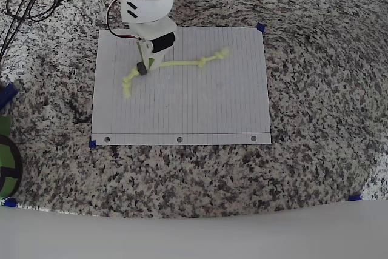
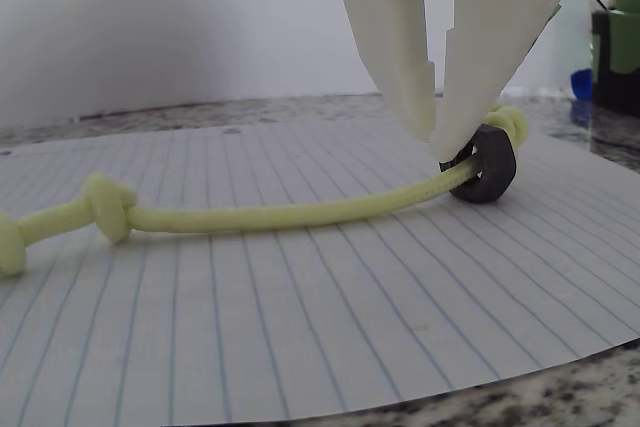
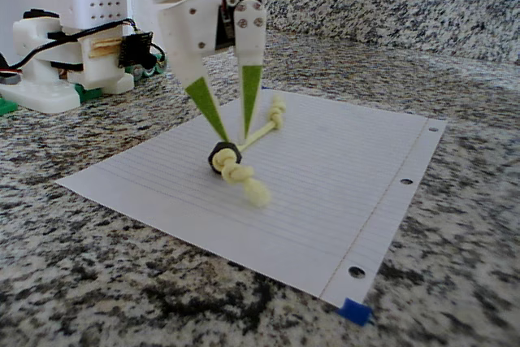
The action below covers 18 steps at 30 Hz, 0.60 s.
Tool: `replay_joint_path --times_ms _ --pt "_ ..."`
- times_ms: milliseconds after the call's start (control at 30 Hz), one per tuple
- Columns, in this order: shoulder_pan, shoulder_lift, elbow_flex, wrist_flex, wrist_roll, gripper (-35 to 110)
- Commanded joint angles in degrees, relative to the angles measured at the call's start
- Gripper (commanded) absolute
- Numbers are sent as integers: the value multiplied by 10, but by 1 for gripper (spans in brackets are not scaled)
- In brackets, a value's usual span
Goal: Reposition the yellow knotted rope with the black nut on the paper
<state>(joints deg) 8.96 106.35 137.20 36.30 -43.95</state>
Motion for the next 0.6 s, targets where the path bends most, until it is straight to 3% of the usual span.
replay_joint_path --times_ms 0,300,567 --pt "5 22 -18 -1 7 0" --pt "-27 64 -17 -55 -21 0" --pt "39 25 -18 -139 -38 0"
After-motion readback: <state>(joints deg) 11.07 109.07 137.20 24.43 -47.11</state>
